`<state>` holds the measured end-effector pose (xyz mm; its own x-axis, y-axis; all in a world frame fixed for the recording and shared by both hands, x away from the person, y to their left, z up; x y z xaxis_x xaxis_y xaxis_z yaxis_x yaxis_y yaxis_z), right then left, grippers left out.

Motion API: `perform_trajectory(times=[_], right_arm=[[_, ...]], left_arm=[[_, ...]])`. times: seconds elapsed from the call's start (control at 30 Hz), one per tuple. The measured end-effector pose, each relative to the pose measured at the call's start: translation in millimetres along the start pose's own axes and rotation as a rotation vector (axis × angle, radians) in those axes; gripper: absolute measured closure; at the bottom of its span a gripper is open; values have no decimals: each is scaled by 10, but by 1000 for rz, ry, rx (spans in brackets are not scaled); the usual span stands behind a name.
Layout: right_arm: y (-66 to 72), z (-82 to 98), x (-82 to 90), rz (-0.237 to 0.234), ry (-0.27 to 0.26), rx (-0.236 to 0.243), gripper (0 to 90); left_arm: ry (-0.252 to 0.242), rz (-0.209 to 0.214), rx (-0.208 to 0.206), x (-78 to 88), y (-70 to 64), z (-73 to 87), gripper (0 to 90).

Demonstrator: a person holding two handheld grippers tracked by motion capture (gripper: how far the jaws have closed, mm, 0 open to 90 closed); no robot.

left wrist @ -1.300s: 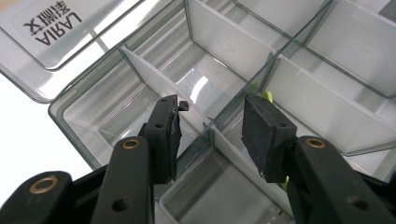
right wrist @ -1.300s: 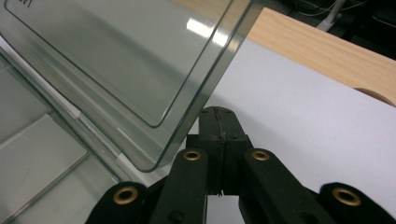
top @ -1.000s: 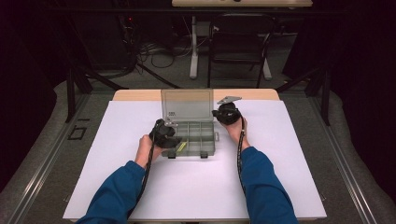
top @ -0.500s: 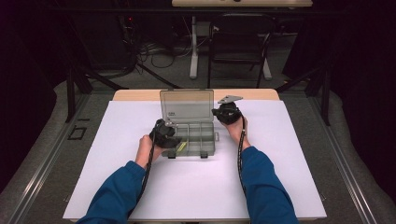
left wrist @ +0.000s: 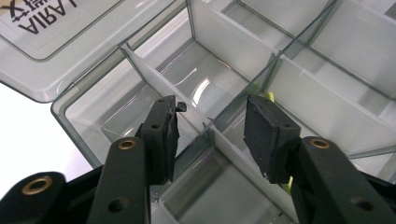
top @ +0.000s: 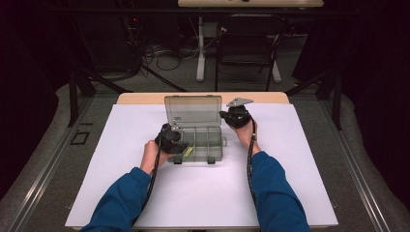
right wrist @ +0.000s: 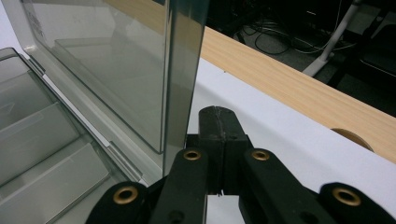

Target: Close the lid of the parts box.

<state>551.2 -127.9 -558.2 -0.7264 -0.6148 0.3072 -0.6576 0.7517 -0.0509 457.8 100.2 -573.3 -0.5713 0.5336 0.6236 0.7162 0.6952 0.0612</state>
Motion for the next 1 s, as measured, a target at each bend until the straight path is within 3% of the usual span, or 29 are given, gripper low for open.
perform_trajectory(times=[0.13,0.3,0.37,0.43,0.6,0.73,0.9,1.0], right_arm=[[5,2,10,-6,-2,4,900],[13,-7,23,-12,-8,10,900],[17,-11,31,-14,-13,13,900],[18,-15,37,-13,-14,15,900],[23,-21,47,-17,-18,20,900],[27,-18,53,-18,-18,18,900],[29,-18,62,-25,-14,18,900],[31,-21,72,-25,-2,24,900]], left_arm=[[-18,8,0,23,-2,-20,366],[-82,-36,-14,156,51,-138,183],[-104,-46,-17,226,99,-196,152],[-128,-84,-36,296,154,-258,141],[-161,-129,-32,429,295,-387,25],[-184,-153,-29,516,396,-491,0],[-184,-190,-63,570,478,-621,4],[-197,-225,-95,615,538,-723,100]])
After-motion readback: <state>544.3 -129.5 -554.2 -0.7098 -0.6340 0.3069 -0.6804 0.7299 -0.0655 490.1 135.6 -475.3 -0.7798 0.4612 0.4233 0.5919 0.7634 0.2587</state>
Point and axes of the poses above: each handheld gripper's, and its own axes: x roughly backward along the jaws, z roughly out of its underside, y roughly to its left, the point moved 5 cm from there along -x, roughly forward along the jaws, and after that the axes turned 12 degrees about -y, right-handed, at the moved point
